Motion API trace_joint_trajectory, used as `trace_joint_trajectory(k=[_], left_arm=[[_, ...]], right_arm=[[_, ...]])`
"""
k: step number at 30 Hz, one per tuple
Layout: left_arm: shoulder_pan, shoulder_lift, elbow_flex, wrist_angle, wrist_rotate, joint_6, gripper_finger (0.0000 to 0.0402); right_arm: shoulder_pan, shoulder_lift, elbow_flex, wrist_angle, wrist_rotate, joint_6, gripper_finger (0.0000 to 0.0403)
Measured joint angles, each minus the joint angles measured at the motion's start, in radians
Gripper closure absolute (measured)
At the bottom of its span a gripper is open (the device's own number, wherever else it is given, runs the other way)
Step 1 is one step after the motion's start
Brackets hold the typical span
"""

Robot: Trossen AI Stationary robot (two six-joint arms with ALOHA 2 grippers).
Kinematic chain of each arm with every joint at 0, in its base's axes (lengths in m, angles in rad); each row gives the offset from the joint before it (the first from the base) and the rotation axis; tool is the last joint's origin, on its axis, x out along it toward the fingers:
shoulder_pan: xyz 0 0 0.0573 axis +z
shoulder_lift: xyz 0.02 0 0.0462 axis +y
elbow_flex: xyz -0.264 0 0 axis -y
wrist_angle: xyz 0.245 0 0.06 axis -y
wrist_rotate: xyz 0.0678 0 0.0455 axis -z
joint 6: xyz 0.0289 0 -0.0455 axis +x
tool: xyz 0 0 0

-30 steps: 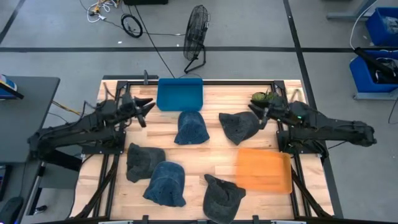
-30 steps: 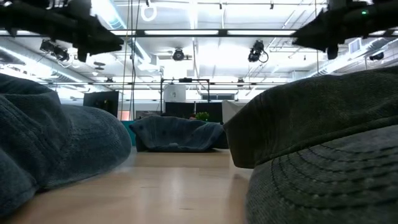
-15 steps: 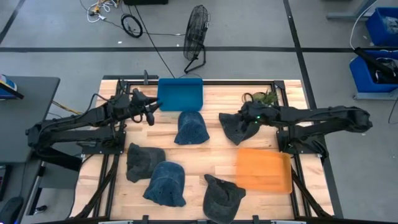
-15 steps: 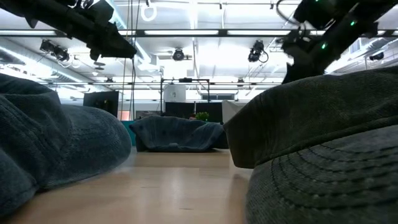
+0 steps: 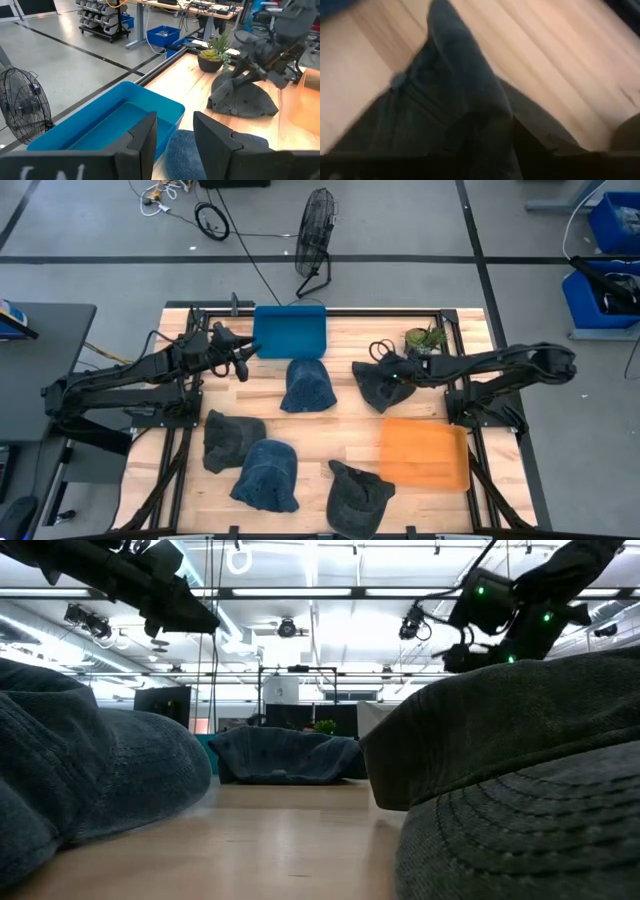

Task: Pick & Place hat
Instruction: Put the top black cap into the orange bin

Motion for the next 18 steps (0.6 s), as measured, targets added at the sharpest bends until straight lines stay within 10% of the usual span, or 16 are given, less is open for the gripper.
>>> trace_joint_trajectory(k=[18], left_arm=[[0.000,0.000,0.000,-0.016,0.000,0.000,0.0268]], right_arm=[[-0.001,0.050,0.061,-0.024,0.020,0.255,0.0394]])
